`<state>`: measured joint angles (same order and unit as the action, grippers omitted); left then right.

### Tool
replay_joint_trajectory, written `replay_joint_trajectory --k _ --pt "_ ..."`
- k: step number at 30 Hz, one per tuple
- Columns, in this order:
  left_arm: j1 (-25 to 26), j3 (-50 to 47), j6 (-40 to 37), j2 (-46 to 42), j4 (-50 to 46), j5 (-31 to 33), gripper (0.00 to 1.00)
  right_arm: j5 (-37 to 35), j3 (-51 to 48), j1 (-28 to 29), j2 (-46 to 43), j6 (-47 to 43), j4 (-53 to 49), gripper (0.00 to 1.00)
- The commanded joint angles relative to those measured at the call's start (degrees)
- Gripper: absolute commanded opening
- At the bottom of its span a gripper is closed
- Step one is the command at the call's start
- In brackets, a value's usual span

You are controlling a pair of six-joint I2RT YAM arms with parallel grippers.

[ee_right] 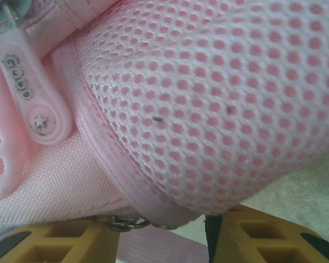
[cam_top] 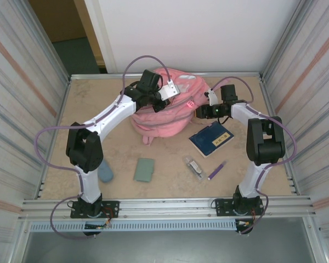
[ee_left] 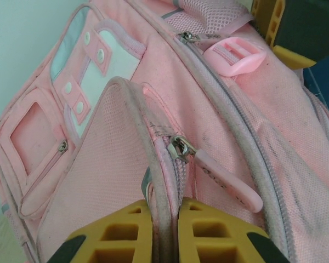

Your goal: Pack the student bag

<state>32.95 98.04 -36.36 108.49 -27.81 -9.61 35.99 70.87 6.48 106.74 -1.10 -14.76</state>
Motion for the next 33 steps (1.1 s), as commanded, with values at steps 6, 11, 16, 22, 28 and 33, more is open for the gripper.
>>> replay_joint_trajectory --k 6,11,16,22,28,33 --pt "0.2 0.9 2.7 -7.3 3.7 -7.4 0.0 3.1 3.0 0.1 -0.4 -4.8 0.9 0.32" --pt "-0.7 0.9 3.4 -7.7 3.4 -8.8 0.0 2.7 2.5 -0.4 -1.1 -6.0 0.3 0.34" --pt "-0.9 1.0 3.6 -7.7 3.0 -9.0 0.0 6.0 3.4 -0.5 -1.1 -6.0 -0.9 0.12" --pt "-0.8 1.8 4.9 -5.8 2.8 -4.4 0.0 5.3 3.8 0.7 -2.4 -6.9 -3.7 0.02" --pt "-1.1 4.8 8.0 -2.0 0.3 -0.2 0.0 5.0 7.7 2.4 -2.2 -12.4 -17.7 0.0" --pt "-0.9 4.9 10.2 0.6 0.3 2.9 0.0 1.7 7.0 5.1 -3.7 -11.7 -23.4 0.0"
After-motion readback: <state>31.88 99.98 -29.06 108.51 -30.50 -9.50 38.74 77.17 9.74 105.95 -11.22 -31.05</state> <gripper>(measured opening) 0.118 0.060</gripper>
